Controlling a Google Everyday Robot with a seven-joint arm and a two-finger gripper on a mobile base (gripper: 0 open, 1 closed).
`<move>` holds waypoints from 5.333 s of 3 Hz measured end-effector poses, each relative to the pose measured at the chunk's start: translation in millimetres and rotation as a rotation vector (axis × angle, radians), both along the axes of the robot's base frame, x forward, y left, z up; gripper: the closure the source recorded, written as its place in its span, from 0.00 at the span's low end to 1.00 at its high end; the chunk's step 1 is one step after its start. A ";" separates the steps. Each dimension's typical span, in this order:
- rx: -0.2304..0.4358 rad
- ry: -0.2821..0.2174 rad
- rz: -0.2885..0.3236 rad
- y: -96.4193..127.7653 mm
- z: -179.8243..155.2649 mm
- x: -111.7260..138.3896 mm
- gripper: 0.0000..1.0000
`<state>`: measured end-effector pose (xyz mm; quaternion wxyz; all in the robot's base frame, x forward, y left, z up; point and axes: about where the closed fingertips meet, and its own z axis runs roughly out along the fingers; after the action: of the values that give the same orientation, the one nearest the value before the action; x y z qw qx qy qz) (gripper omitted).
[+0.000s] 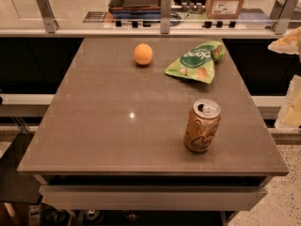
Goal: Move orange near orange can
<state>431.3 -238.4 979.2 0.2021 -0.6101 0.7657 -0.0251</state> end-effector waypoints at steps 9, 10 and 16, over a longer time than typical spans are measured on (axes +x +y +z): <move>0.347 -0.007 -0.314 81.6 -22.1 165.5 0.00; 0.437 -0.047 -0.290 103.2 -36.2 181.0 0.00; 0.538 -0.178 -0.112 190.9 -53.0 251.7 0.00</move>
Offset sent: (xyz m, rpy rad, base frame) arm 0.1028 0.0043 -0.0245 0.1288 0.0276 -0.2501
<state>683.0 -47.5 926.2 0.4214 -0.4868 0.7565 0.1145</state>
